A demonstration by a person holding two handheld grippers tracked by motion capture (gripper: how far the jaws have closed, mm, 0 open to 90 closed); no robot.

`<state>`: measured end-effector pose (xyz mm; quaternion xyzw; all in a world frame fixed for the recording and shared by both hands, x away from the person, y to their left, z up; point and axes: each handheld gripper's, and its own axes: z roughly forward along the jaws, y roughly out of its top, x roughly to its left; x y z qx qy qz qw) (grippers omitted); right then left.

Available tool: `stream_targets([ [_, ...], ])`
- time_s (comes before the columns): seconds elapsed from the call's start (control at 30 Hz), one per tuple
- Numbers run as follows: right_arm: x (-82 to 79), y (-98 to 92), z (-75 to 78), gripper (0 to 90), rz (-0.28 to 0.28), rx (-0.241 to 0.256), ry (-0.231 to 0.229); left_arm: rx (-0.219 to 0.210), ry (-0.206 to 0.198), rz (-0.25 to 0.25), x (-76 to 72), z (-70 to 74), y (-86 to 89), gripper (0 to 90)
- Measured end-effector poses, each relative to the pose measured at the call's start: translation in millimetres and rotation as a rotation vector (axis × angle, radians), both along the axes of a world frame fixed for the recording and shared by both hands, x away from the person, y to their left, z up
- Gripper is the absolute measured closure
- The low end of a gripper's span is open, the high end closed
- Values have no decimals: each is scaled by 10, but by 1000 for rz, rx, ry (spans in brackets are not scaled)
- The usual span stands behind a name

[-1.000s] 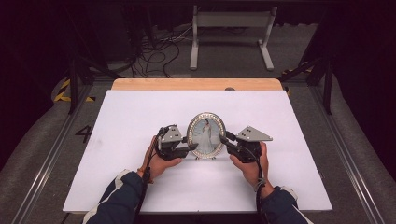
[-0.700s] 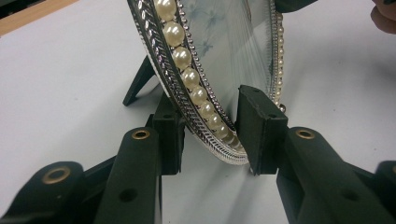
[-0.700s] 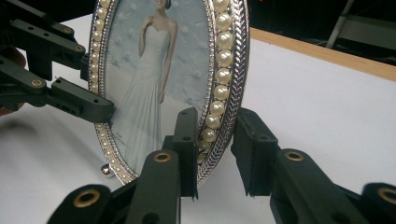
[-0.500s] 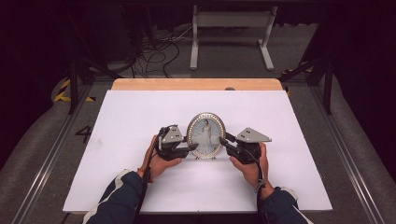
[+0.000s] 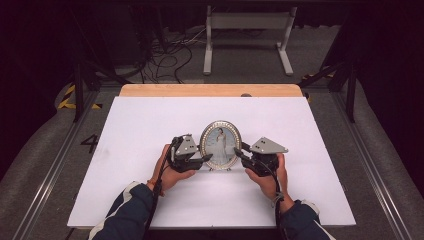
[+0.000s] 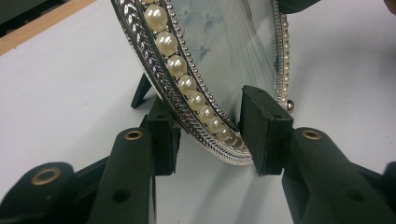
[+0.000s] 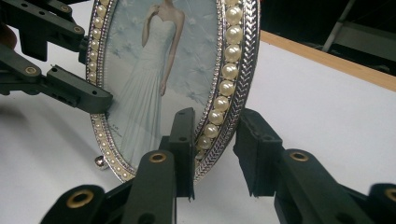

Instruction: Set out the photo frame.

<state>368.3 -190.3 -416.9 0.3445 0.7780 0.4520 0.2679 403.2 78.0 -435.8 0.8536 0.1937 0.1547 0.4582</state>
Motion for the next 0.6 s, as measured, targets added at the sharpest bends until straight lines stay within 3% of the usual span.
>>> stream_targets([
  [0.3,4,-14,10,574,2,20,8,6,-39,13,-38,80,22,552],
  [0.47,8,-20,22,491,-6,10,8,16,-64,30,-63,120,23,478],
  [0.53,15,-24,24,446,-4,7,12,21,-65,34,-64,126,23,406],
  [0.6,21,-23,24,426,4,1,18,22,-66,52,-68,127,21,406],
])
